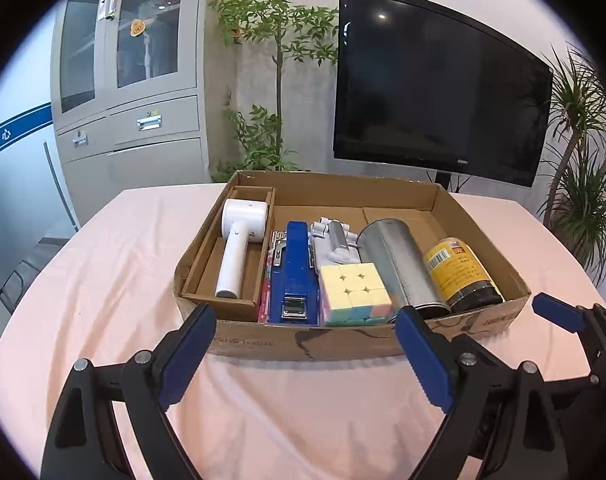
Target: Organize rigid objects
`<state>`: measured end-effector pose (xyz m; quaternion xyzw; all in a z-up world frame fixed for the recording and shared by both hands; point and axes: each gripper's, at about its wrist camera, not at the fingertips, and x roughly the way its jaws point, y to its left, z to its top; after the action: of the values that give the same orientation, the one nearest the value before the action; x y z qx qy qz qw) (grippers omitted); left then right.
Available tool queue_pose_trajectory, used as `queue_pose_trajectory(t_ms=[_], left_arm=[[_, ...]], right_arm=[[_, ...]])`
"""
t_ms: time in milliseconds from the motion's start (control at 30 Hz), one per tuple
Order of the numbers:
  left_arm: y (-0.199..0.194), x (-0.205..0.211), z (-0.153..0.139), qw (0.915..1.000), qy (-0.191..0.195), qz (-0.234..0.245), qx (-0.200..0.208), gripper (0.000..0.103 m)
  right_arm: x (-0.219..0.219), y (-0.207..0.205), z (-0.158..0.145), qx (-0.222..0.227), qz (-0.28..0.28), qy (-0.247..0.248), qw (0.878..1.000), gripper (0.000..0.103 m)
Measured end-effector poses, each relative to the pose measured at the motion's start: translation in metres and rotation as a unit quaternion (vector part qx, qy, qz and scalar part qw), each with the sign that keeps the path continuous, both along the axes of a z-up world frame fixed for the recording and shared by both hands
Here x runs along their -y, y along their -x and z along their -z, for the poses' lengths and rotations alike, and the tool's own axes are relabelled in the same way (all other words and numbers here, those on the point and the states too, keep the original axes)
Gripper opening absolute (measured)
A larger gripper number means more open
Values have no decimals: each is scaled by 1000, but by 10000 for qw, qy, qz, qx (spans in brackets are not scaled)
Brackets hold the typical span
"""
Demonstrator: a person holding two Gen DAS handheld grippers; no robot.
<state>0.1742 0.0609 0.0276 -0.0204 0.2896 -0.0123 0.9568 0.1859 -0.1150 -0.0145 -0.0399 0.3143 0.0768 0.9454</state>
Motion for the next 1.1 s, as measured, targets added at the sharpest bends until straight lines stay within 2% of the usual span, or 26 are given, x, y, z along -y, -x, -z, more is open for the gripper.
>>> queue_pose_trajectory(t_ms=[233, 367, 567, 733, 1100], left_arm=[[0, 2, -3, 9999, -10, -158, 30, 91], [0, 3, -3, 9996, -139, -228, 73, 91], [-8, 9, 6, 9991, -362, -205, -89, 91], [-13, 7, 9, 9996, -186, -155, -138, 91], [-26, 9, 17, 9991, -284, -157, -258, 91]], right_arm=[[13, 9, -6, 55, 37, -28, 10000, 102], [17, 8, -4, 5, 59, -20, 10000, 102], [18, 4, 3, -66, 47, 22, 10000, 102], [19, -2, 7, -100, 28, 75, 9999, 102], [19, -16, 14, -187, 90, 121, 9997, 102]])
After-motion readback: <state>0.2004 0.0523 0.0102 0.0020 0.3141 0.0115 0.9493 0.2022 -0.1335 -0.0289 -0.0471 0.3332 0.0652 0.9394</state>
